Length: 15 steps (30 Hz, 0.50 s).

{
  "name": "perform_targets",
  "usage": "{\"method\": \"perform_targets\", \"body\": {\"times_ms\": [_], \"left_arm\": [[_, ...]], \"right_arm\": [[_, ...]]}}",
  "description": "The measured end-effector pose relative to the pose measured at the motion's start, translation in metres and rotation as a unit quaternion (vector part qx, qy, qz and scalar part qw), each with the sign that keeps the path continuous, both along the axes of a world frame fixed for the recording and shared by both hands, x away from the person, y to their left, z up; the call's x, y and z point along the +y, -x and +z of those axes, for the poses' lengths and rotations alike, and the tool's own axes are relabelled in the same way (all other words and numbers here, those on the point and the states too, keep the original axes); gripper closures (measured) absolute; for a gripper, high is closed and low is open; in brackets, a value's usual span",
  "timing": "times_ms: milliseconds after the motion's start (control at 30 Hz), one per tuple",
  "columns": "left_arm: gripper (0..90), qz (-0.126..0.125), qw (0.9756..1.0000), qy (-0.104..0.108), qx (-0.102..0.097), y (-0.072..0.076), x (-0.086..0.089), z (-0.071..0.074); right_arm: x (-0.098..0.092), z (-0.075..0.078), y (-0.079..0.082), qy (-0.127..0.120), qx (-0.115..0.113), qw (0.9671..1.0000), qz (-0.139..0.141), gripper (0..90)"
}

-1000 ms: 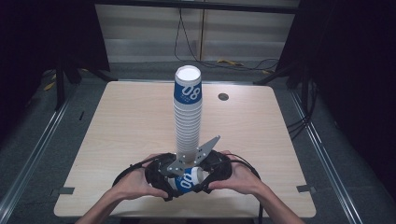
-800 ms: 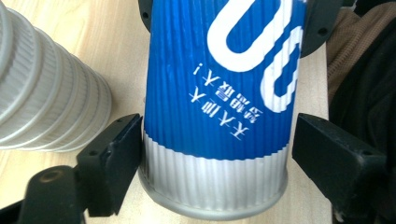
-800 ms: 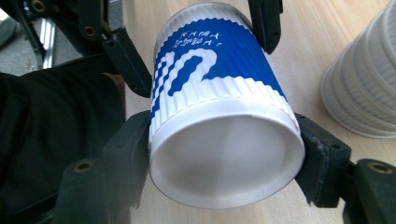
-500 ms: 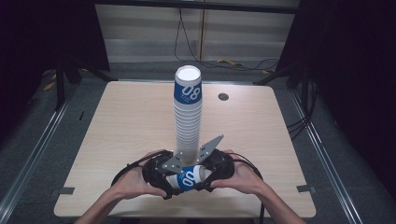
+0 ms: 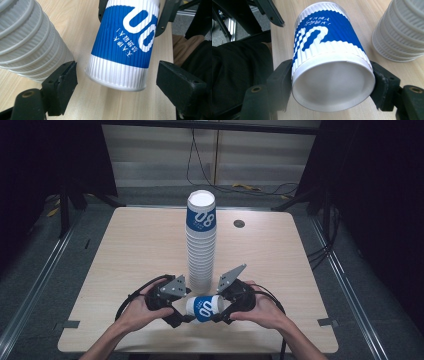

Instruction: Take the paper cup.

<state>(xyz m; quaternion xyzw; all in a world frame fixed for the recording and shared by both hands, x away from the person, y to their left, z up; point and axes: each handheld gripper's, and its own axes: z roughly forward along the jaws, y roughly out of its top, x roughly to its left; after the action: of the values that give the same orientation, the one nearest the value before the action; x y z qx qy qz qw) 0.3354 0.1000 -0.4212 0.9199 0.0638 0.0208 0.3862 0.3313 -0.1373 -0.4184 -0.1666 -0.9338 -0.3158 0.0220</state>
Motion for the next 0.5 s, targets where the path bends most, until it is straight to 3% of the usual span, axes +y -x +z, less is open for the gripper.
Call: {"method": "perform_targets", "body": {"times_ms": [33, 67, 167, 300, 367, 500], "left_arm": [[17.0, 0.000, 1.0000, 0.000, 0.000, 0.000, 0.000, 0.000], [16.7, 0.005, 0.9998, 0.019, 0.001, -0.001, 0.002, -0.001], [16.4, 0.015, 0.9990, 0.042, 0.007, -0.005, 0.008, -0.002], [16.3, 0.029, 0.9977, 0.060, 0.014, -0.009, 0.015, -0.003], [16.3, 0.031, 0.9974, 0.064, 0.007, -0.009, 0.018, -0.004], [16.3, 0.045, 0.9950, 0.087, 0.018, -0.010, 0.022, -0.006]], "right_arm": [[-0.001, -0.001, 0.000, -0.001, -0.002, 1.0000, -0.003, 29.1], [-0.002, -0.003, 0.000, -0.006, -0.002, 1.0000, -0.006, 29.1], [-0.006, -0.004, 0.001, -0.012, -0.001, 0.9997, -0.019, 29.1], [-0.011, -0.004, 0.000, -0.028, -0.002, 0.9991, -0.030, 29.1], [-0.013, -0.004, -0.001, -0.033, -0.009, 0.9988, -0.034, 29.1], [-0.014, -0.007, -0.001, -0.046, -0.008, 0.9981, -0.040, 29.1]]}}
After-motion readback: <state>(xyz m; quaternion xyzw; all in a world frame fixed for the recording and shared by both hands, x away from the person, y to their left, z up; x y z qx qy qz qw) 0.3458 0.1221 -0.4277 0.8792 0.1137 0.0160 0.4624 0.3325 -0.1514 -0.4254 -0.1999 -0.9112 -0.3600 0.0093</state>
